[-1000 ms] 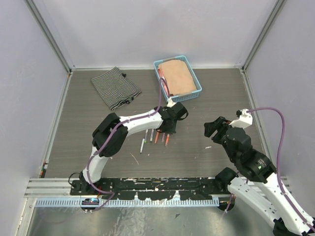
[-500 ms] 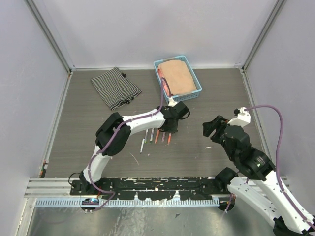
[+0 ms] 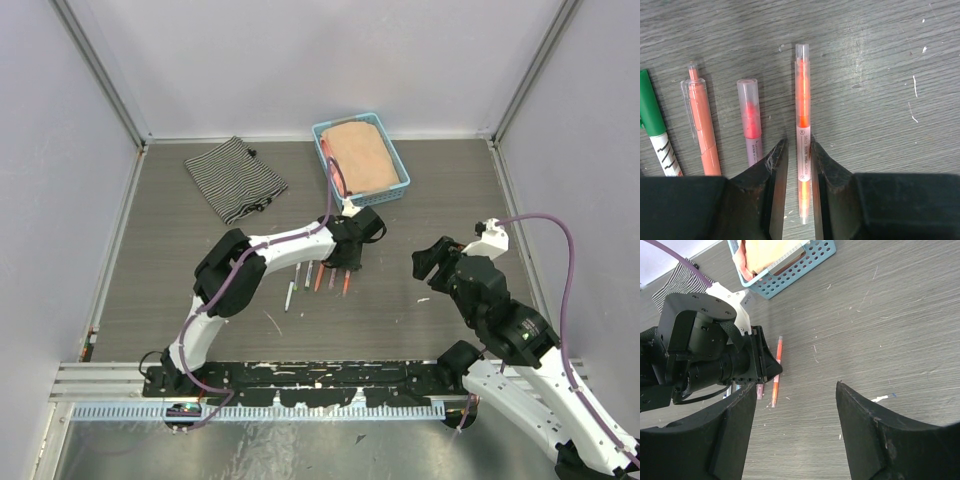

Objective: Insert the pens into the pen caps
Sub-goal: Place the pen at the center of the board.

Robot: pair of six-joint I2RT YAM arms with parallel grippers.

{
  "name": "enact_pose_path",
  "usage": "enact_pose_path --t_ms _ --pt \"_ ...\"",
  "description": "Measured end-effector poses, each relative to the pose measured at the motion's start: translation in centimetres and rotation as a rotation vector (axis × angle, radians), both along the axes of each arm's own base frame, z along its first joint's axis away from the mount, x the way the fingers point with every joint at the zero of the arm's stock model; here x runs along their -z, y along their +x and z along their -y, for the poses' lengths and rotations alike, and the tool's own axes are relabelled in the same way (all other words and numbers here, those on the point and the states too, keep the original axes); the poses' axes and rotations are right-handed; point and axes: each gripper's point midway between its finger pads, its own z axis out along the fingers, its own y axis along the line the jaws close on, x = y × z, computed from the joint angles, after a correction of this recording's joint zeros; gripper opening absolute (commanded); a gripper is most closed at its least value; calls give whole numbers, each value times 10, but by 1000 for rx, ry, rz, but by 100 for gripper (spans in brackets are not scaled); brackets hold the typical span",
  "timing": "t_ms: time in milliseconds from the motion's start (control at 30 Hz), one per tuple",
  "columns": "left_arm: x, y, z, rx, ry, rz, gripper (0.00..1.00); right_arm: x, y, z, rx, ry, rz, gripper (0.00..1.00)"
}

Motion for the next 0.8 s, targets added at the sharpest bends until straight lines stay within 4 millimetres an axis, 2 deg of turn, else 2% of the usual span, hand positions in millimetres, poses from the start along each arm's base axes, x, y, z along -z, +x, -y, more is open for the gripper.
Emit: enact_pose_path --t_ms 200,300,400,533,667,733,800 --pt "-3 1 -1 15 15 24 40 1 -2 2 0 -7 -9 70" --pt "-22 1 2 42 13 74 42 -2 -3 3 2 -7 -8 70" --pt "-63 1 6 72 -29 154 42 -3 -4 4 8 -10 -7 70" --pt "-134 4 4 90 -126 283 42 -4 -4 7 16 -12 -3 70" --pt "-191 -1 -28 76 -187 410 50 -3 -4 9 23 -17 -3 70" --pt "-211 -8 -51 70 -207 459 53 -3 -4 9 26 -21 -4 70" --pt "-222 -15 -72 60 -218 492 55 -3 -4 11 31 -23 -3 70"
